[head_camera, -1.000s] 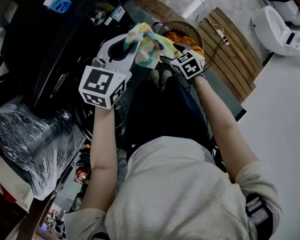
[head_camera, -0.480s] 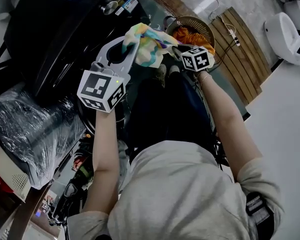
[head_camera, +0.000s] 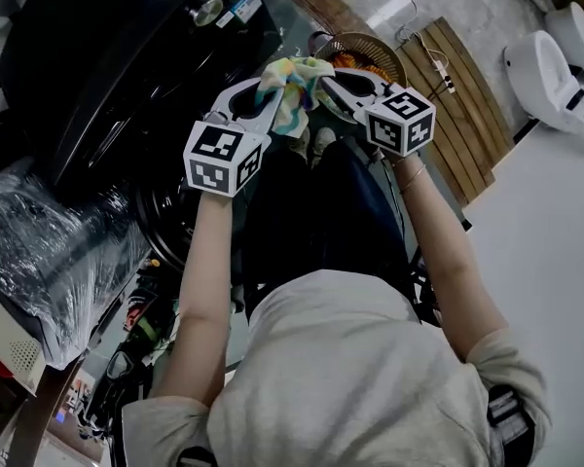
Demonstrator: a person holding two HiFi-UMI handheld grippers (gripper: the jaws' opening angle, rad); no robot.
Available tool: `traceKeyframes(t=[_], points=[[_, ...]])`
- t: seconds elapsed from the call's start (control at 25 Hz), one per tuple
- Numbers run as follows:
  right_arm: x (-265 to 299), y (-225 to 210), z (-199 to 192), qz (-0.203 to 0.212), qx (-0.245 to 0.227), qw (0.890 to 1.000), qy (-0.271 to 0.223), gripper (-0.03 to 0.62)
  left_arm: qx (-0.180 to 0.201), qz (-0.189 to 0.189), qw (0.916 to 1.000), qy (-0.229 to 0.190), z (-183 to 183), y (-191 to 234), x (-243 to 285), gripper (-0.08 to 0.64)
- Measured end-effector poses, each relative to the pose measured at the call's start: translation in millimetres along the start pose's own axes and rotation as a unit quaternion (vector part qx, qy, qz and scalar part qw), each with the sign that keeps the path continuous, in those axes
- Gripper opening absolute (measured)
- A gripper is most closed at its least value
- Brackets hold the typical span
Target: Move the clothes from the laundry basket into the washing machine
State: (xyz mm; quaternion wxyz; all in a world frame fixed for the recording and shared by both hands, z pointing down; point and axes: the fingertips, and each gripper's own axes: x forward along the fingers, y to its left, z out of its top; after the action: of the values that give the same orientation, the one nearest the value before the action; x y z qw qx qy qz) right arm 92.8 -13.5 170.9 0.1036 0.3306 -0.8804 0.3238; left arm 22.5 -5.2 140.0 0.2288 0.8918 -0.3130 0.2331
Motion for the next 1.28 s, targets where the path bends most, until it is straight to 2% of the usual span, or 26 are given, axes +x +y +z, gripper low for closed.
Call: traceKeyframes(t=[0.04, 0.08, 0.16, 0.32, 0.48, 0.64, 0.68, 0.76, 0.8, 0.92, 1.16, 1.28], points=[[-1.6, 5.9, 11.3, 0.005, -0.003, 1.0, -0.007, 0.029, -0.01, -0.004, 0.9999, -0.003, -2.1, -2.9, 4.2, 0.064], [-3.3, 11.9, 21.8, 0.009, -0.004, 1.0, -0.015, 0.029, -0.019, -0.007, 0.9998, -0.008, -3.8, -6.4, 8.0, 0.114], [-6.3, 25.5, 41.3, 0.023, -0.006, 0.999, -0.031, 0.029, -0.033, -0.004, 0.9993, -0.014, -7.2, -12.0, 15.5, 0.301], [-6.0, 57.9, 74.0, 0.061, -0.022, 0.996, -0.06, 0.029, -0.044, 0.017, 0.9989, -0.004, -18.5, -16.4, 31.0, 0.367], [3.2, 81.0, 77.7, 0.09, -0.022, 0.994, -0.062, 0.029, -0.091, 0.039, 0.9943, -0.039, -19.8, -11.2, 36.7, 0.367], [8.1, 100.0, 66.5, 0.121, -0.01, 0.991, -0.062, 0.029, -0.12, 0.068, 0.9885, -0.061, -29.6, 3.6, 37.2, 0.361], [9.3, 103.6, 62.3, 0.127, -0.006, 0.99, -0.059, 0.029, -0.128, 0.075, 0.9868, -0.065, -32.8, 6.7, 35.6, 0.336], [12.3, 108.5, 53.5, 0.135, 0.004, 0.989, -0.055, 0.029, -0.137, 0.093, 0.9836, -0.071, -39.8, 13.4, 30.2, 0.171], [14.2, 109.5, 48.8, 0.137, 0.009, 0.989, -0.054, 0.029, -0.138, 0.103, 0.9825, -0.071, -44.1, 17.0, 26.8, 0.114], [24.0, 104.0, 30.2, 0.122, 0.017, 0.991, -0.052, 0.03, -0.142, 0.127, 0.9798, -0.06, -64.5, 28.2, 15.3, 0.065], [55.7, 85.4, -43.1, 0.062, 0.039, 0.997, 0.015, 0.031, -0.171, 0.159, 0.9724, -0.017, -133.0, 54.7, 4.0, 0.057], [74.1, 78.1, -77.8, 0.047, 0.059, 0.997, 0.029, 0.032, -0.194, 0.164, 0.9671, -0.02, -161.4, 72.8, 2.8, 0.058]])
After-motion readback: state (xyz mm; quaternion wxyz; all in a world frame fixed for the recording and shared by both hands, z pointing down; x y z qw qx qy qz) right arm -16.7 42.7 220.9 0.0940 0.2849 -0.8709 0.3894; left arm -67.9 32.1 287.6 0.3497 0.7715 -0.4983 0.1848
